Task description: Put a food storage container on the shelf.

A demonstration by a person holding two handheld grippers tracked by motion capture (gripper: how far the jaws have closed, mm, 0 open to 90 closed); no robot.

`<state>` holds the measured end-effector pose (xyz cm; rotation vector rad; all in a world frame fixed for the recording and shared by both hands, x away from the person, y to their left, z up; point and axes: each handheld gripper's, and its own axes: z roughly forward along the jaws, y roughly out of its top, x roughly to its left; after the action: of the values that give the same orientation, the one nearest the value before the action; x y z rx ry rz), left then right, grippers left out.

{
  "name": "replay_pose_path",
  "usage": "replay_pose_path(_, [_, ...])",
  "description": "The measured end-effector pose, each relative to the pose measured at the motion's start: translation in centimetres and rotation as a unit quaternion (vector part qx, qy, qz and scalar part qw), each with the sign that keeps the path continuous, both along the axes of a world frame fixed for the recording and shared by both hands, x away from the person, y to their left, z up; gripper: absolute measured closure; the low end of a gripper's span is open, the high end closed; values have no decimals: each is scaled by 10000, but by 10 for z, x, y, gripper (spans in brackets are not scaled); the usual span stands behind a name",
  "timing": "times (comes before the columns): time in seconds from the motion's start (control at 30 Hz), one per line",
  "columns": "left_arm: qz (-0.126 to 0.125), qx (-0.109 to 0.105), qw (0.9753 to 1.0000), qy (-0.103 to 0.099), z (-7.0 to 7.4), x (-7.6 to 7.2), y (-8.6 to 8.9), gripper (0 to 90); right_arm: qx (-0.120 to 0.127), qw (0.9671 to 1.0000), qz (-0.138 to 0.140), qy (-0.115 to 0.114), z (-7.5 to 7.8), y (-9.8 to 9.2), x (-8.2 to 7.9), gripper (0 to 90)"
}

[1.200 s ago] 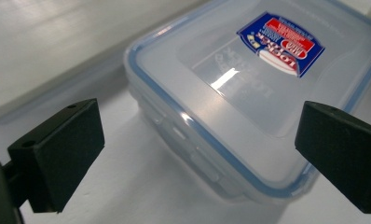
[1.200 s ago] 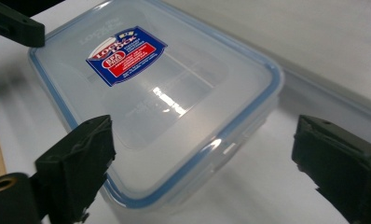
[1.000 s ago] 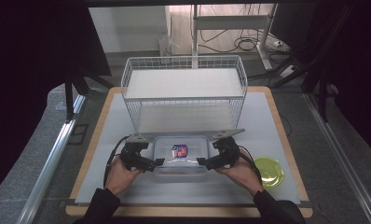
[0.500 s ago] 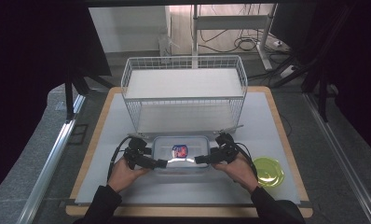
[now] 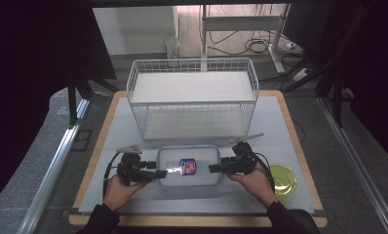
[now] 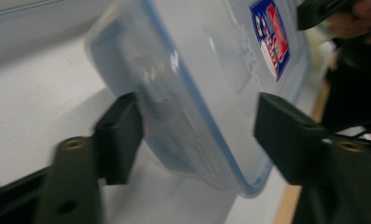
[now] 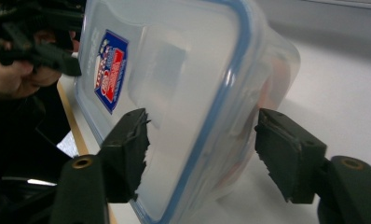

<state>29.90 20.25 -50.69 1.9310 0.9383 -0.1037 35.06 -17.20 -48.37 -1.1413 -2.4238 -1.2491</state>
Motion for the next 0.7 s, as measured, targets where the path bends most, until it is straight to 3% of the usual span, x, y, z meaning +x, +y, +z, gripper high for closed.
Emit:
replay_pose_path(0.13, [86,-25,10000,-41,0,-5,0,401,67,9998,-52,-198,5,-4,-3,484])
replay_pose_path(0.3, [259,-267,9993,-19,-2,-9,2,454,81,9996,-36,-284,6,-7,-11,506])
replay_pose_path(0.4, [444,-405,9981,102,-2,-7,1,459,38,9995,-120,-282,7,-7,-14,509])
replay_pose_path(0.53, [592,-405,9972,198,1,-6,-1,470,73,9992,-256,-313,7,-7,-17,522])
replay_pose_path(0.7, [697,-369,9968,164,6,-7,-3,483,13,9986,-255,-461,9,-6,-17,530])
